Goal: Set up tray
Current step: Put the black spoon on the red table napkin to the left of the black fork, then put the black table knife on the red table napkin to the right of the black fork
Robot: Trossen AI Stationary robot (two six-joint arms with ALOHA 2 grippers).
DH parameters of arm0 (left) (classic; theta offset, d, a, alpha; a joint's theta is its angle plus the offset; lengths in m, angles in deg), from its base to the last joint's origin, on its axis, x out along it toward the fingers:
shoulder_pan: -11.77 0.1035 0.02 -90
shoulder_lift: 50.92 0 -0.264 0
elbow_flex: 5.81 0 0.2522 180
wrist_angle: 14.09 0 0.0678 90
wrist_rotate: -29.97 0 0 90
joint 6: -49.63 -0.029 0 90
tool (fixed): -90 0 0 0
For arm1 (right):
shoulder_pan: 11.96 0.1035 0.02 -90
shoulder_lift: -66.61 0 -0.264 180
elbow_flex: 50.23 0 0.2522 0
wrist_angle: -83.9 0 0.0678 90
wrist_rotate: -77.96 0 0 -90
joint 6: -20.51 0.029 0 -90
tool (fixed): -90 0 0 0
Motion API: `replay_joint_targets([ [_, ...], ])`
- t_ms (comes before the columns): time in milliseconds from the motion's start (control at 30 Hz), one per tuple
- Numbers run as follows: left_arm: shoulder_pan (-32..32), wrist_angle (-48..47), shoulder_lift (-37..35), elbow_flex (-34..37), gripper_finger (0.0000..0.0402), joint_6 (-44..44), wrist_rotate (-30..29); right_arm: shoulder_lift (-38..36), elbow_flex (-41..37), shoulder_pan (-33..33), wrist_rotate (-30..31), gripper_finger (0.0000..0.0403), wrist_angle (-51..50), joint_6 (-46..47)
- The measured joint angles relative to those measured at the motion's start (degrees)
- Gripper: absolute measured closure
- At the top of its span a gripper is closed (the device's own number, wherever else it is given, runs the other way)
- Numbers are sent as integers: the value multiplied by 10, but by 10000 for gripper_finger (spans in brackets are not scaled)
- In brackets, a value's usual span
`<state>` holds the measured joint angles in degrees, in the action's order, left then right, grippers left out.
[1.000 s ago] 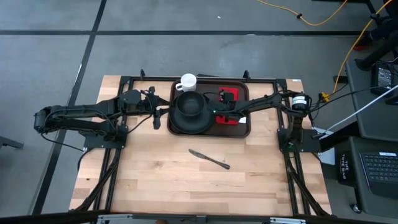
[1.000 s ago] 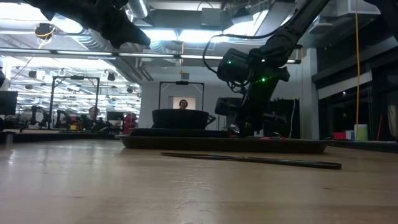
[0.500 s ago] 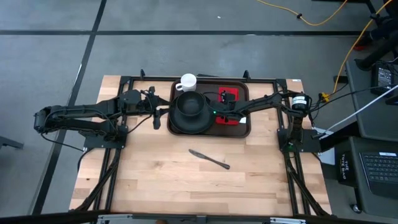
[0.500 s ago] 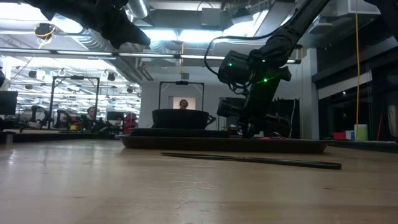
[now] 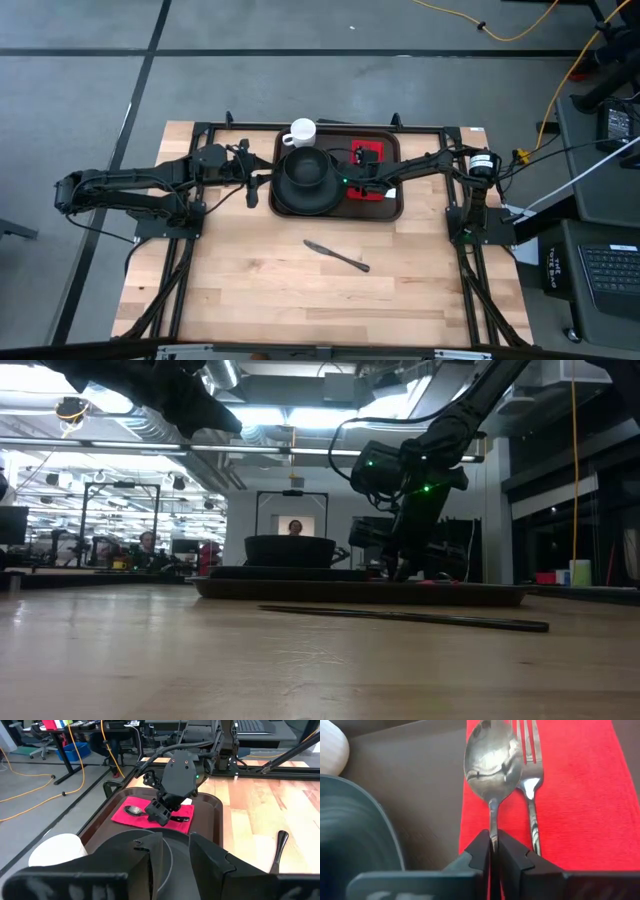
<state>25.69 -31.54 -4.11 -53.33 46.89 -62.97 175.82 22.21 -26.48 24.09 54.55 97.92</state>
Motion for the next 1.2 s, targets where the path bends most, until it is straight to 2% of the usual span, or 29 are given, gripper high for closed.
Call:
replay_joint_targets([
  [767, 0, 0, 0, 0, 313, 5, 0, -2, 0, 0, 2, 361, 3, -3],
  [1200, 0, -1, 0, -1, 311, 5, 0, -22, 11, 0, 3, 361, -6, -44],
])
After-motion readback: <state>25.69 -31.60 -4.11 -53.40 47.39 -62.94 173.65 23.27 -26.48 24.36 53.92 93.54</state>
